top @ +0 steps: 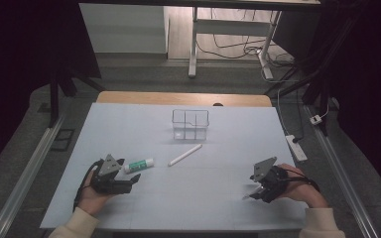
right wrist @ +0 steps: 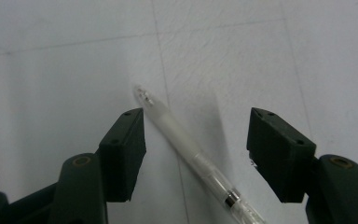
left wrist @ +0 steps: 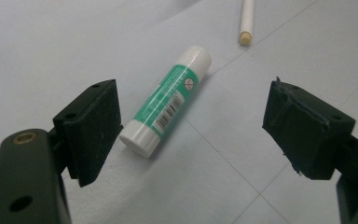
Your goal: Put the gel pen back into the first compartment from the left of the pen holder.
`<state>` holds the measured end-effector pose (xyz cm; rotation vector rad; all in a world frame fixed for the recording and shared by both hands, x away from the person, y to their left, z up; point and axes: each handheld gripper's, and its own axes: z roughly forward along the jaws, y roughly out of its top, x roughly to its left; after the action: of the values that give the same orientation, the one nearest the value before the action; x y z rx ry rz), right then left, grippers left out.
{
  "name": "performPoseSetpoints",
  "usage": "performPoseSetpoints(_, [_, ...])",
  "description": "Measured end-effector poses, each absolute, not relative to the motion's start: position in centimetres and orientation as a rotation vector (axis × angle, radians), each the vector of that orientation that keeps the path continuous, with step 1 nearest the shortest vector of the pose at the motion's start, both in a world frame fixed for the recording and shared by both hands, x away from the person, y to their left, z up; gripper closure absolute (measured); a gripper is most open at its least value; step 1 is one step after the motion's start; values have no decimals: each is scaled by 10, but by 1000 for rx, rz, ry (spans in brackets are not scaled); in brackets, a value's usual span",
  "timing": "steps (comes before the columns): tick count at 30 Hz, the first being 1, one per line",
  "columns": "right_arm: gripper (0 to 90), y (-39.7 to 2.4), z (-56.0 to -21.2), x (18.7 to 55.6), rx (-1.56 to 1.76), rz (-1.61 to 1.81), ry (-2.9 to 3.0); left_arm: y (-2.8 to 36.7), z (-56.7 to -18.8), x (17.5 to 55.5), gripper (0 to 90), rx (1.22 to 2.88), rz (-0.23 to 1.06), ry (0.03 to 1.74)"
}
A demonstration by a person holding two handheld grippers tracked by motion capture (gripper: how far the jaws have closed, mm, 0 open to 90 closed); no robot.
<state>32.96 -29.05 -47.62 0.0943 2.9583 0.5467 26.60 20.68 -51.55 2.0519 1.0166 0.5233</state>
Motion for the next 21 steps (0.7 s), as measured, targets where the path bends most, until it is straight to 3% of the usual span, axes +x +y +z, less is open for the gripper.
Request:
performPoseSetpoints(9, [340,-286,-487,328,61,445,2983,206,-516,266,196,2059,518,1016])
performPoseSetpoints(21, [509,-288,-490,330,76,446,2991,206,-518,267,196,2066,514,1014])
